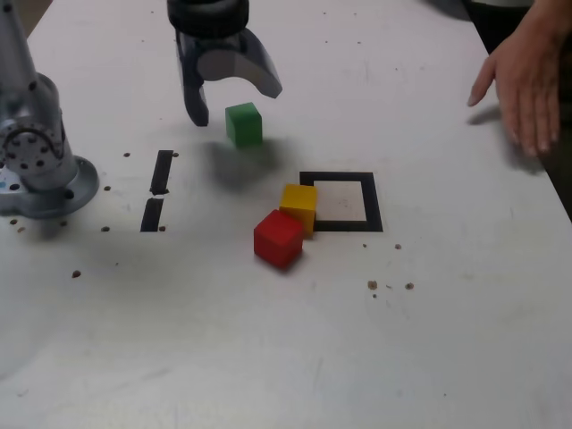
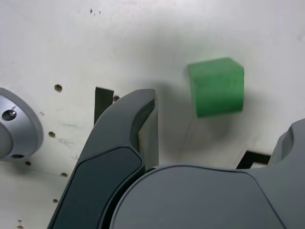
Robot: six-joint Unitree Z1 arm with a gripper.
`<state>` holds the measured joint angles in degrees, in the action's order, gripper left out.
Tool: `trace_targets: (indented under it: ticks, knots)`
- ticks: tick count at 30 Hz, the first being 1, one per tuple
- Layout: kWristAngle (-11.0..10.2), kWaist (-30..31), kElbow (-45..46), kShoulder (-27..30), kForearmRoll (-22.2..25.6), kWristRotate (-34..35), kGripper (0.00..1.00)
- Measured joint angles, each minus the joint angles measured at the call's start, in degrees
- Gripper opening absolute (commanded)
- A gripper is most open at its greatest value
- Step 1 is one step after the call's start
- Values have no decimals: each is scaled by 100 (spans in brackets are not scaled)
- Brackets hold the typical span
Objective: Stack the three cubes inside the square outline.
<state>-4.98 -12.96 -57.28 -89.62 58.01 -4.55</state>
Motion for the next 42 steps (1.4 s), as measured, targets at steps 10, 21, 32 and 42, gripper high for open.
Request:
trace_targets:
  ticks: [10,21,32,42]
  knots:
    - [185,1216,-204,416,446,0,93]
    - [499,2759,-287,418,593,186,93]
    - [507,3649,-417,17,546,325,93]
    - [464,3814,-504,-429,228,383,93]
